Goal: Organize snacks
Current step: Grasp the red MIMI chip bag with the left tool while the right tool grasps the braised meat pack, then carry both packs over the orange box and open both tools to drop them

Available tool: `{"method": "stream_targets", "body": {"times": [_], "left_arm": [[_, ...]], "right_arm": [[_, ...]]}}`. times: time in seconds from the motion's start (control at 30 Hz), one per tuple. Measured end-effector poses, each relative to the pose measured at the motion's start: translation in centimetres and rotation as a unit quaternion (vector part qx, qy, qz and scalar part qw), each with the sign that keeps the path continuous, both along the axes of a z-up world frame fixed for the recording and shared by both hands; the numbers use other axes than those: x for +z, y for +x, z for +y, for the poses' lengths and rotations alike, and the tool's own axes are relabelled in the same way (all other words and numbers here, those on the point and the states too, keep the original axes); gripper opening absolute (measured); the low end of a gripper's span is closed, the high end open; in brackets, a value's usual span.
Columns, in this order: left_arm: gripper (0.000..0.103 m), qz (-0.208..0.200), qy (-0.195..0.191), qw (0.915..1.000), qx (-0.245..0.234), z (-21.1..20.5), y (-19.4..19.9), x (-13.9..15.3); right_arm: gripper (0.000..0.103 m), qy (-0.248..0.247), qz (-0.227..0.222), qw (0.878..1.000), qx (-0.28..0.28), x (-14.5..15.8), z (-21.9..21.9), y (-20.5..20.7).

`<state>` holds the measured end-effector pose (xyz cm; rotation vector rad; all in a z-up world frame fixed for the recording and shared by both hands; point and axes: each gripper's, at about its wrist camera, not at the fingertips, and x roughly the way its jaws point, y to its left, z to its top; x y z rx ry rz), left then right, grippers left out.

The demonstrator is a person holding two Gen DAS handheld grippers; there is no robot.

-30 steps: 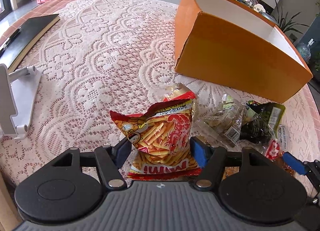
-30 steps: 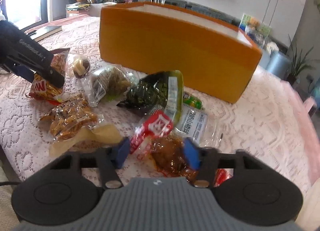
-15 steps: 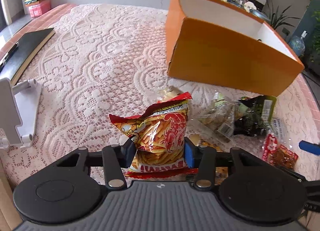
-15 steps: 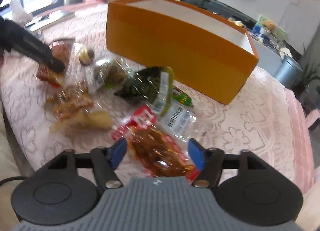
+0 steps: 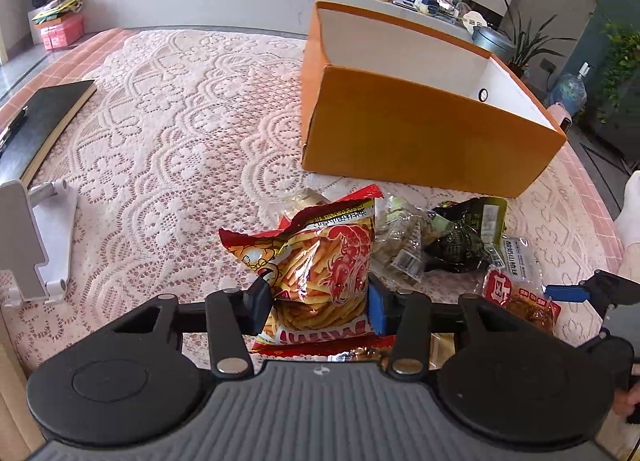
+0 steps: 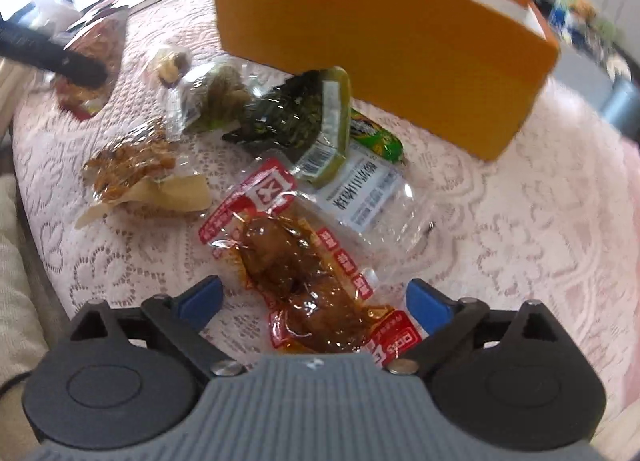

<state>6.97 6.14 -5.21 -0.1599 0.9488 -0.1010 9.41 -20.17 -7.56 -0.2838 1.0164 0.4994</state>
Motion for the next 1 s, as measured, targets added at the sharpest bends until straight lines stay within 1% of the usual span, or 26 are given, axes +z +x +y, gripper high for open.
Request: {"method": "stream_targets", "body": {"times": [0.03,0.1,0.13,0.2,0.23,0.27,0.3,0.37,0.47,0.6,0.8,0.9,1.0], "left_arm": [[0.053,0.000,0.001,1.0000,-0.002,-0.1,-0.1,0.0],[0.053,-0.002,-0.001,1.0000,-0.005,-0.2,-0.2,0.1],[0.053,-0.003,-0.001,1.0000,-0.006,-0.2,-0.3,0.1],[0.053,-0.005,-0.003,1.0000,-0.005,-0.2,-0.5,0.3],[0.053,-0.005,-0.003,1.0000,-0.004,-0.2,-0.6,0.4],[0.053,-0.005,-0.003,1.0000,-0.004,-0.2,-0.7,0.5],[0.053,-0.006,-0.004,1.0000,-0.004,-0.3,-0.8,0.6],[0.053,-0.009,-0.006,0.9999,-0.006,-0.4,-1.1,0.8],[0.053,-0.016,-0.008,0.9998,-0.012,-0.7,-1.5,1.2],[0.053,-0.020,-0.008,0.9996,-0.019,-1.1,-2.1,1.5],[0.053,-0.027,-0.009,0.9993,-0.025,-1.4,-2.8,2.0],[0.053,-0.031,-0.011,0.9992,-0.025,-1.5,-2.9,2.3],[0.053,-0.036,-0.011,0.9989,-0.028,-1.6,-3.0,2.6]], "right_arm": [[0.098,0.008,0.009,1.000,-0.008,-0.1,-0.3,0.2],[0.096,0.009,0.009,1.000,-0.012,-0.2,-0.4,0.2],[0.093,0.010,0.008,1.000,-0.012,-0.1,-0.3,0.0],[0.081,0.011,0.004,1.000,-0.016,0.2,-0.3,-0.4],[0.070,0.013,0.001,1.000,-0.020,0.4,-0.4,-0.5],[0.068,0.020,0.002,0.999,-0.029,0.8,-0.6,-0.6],[0.067,0.030,0.012,0.999,-0.038,0.9,-0.8,-0.6],[0.061,0.039,0.017,0.998,-0.046,1.2,-0.7,-1.0],[0.057,0.053,0.025,0.997,-0.060,1.7,-0.5,-1.6],[0.056,0.069,0.026,0.994,-0.080,2.1,0.1,-2.5],[0.055,0.078,-0.006,0.991,-0.105,3.4,0.6,-4.0],[0.055,0.096,-0.012,0.988,-0.122,4.0,0.2,-4.3],[0.055,0.131,-0.010,0.981,-0.145,4.7,-0.6,-4.3]]}}
